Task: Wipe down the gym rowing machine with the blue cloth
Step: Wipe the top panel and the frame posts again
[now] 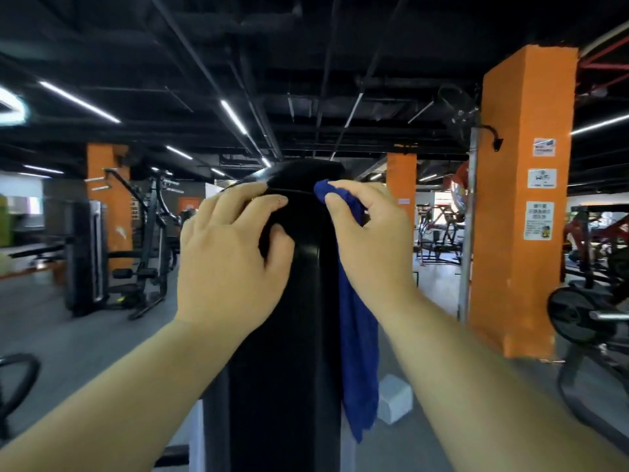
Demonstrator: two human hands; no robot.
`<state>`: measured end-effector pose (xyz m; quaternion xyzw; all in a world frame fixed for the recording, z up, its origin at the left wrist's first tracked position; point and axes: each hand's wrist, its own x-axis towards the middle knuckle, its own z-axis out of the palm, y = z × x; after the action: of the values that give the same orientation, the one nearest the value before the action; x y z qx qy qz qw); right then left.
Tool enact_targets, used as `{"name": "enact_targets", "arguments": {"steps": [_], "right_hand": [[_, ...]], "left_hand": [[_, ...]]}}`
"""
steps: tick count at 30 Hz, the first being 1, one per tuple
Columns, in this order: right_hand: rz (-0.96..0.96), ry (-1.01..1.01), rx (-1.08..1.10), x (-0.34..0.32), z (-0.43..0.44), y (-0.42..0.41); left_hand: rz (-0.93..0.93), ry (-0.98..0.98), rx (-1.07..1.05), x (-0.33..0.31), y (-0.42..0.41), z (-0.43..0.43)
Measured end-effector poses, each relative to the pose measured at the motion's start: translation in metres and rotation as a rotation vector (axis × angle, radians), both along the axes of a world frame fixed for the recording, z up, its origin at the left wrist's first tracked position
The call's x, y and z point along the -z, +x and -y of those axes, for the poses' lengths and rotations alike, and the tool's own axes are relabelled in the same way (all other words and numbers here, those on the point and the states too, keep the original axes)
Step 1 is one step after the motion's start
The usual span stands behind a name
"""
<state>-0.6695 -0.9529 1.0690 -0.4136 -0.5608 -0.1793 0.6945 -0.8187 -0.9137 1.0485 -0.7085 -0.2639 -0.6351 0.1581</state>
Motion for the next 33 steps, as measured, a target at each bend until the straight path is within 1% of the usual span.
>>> {"name": "enact_targets", "arguments": {"steps": [2,5,7,9,11,13,17,19,22,24,26,29,31,33], "right_hand": [[-0.073,-0.022,-0.040,0.019,-0.006,0.008],[-0.072,-0.047,-0.017,0.047,-0.005,0.018],[-0.060,-0.066,-0.034,0.043,-0.003,0.018],[-0.033,-0.064,-0.053,0.023,-0.002,0.016],[0.000,-0.038,-0.059,0.004,-0.003,0.013],[0.016,-0.025,-0.044,0.008,-0.003,0.013],[-0.011,-0.092,-0.053,0.077,0.007,0.020],[-0.010,-0.146,-0.064,0.098,0.012,0.022],[-0.054,-0.143,-0.067,0.079,0.010,0.026],[-0.081,-0.123,-0.049,0.061,0.008,0.027],[-0.081,-0.104,-0.022,0.061,0.006,0.024],[-0.110,-0.091,-0.018,0.099,0.010,0.014],[-0.134,-0.119,-0.038,0.135,0.014,0.009],[-0.139,-0.139,-0.033,0.154,0.016,0.009]], "left_hand": [[-0.047,-0.019,-0.097,0.015,0.007,0.007],[-0.107,-0.004,-0.223,0.033,0.013,0.009],[-0.119,0.041,-0.303,0.040,0.015,0.008],[-0.117,0.067,-0.339,0.043,0.018,0.007],[-0.126,0.086,-0.350,0.045,0.018,0.008],[-0.153,0.131,-0.359,0.047,0.018,0.008],[-0.200,0.202,-0.375,0.049,0.018,0.006],[-0.261,0.250,-0.386,0.059,0.017,0.006],[-0.376,0.309,-0.384,0.076,0.016,0.007],[-0.404,0.313,-0.382,0.080,0.015,0.008],[-0.407,0.301,-0.386,0.078,0.014,0.009],[-0.423,0.292,-0.383,0.078,0.014,0.009],[-0.441,0.299,-0.391,0.078,0.013,0.008],[-0.469,0.312,-0.392,0.079,0.011,0.008]]}}
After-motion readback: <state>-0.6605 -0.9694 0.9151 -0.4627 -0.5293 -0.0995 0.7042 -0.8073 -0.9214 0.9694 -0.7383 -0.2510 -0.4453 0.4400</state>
